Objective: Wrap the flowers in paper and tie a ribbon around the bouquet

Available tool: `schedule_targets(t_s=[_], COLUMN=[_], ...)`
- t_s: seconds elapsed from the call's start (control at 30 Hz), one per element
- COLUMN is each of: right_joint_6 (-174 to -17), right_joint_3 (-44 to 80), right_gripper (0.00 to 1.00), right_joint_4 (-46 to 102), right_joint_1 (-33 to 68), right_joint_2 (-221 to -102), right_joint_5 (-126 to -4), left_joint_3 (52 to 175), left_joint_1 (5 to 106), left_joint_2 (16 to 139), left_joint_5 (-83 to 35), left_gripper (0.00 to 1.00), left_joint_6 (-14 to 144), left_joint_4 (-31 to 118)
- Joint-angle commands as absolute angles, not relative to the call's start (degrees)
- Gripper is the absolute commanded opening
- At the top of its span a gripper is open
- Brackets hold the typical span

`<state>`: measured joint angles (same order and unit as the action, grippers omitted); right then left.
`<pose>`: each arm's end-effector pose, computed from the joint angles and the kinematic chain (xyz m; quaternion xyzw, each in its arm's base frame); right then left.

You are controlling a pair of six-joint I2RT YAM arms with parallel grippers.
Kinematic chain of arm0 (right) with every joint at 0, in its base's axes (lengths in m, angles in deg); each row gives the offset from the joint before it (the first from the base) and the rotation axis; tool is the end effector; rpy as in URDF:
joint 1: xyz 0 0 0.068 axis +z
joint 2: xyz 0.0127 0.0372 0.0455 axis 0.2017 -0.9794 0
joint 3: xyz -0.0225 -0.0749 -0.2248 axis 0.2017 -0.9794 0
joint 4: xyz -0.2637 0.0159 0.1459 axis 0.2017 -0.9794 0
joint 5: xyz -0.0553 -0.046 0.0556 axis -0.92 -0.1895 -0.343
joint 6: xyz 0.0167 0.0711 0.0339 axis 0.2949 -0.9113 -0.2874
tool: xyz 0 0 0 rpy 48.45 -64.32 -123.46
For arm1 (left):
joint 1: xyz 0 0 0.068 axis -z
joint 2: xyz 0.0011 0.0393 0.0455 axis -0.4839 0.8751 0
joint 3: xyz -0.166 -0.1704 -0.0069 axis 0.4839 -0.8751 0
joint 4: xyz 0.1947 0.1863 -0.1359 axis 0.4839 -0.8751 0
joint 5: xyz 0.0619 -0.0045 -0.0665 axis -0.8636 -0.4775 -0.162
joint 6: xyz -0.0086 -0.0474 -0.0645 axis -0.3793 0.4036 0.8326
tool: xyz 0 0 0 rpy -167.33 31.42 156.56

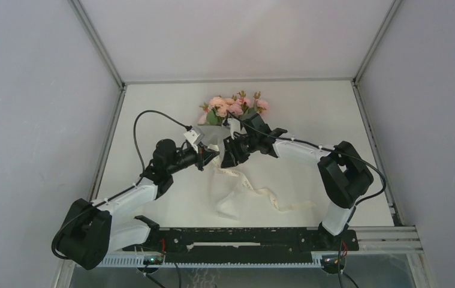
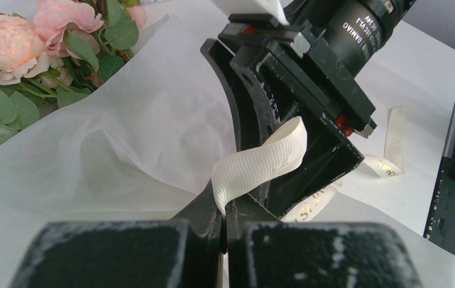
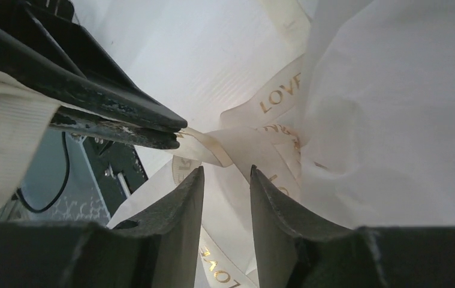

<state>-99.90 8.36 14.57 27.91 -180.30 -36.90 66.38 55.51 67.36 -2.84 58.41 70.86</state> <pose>0.2983 0.2984 0.1333 -0.3251 0.8332 0.4036 0.1928 0.2675 -0.1722 0.1555 0.2984 0.7017 -0.3579 0.5389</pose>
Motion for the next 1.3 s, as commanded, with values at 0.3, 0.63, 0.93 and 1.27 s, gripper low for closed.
schedule_targets(t_s=[0.3,0.63,0.93,1.27], right_joint_6=[-98.5,-98.1,-98.1,-101.1], right_joint_3=[9.1,7.4,7.2,0.7], right_gripper=[0.00,0.00,0.00,0.00], right_joint_4=[16.0,14.2,14.9,19.5], right_joint_1=[27.3,26.0,25.7,26.8], right_joint_2=[-177.7,-172.7,-171.6,-167.3], right_joint_5=[-40.3,-44.2,-43.5,-35.9], left_joint_3=[64.8,65.0,64.9,63.8], left_joint_1=[55.0,53.9,53.5,53.5], left_joint_2=[68.1,69.9,70.7,75.3], left_joint_5=[-3.5,-5.2,-4.2,-2.4], left_gripper=[0.00,0.00,0.00,0.00], left_joint_6=[59.6,58.4,55.5,43.6], left_joint_4=[75.7,77.1,78.4,84.9])
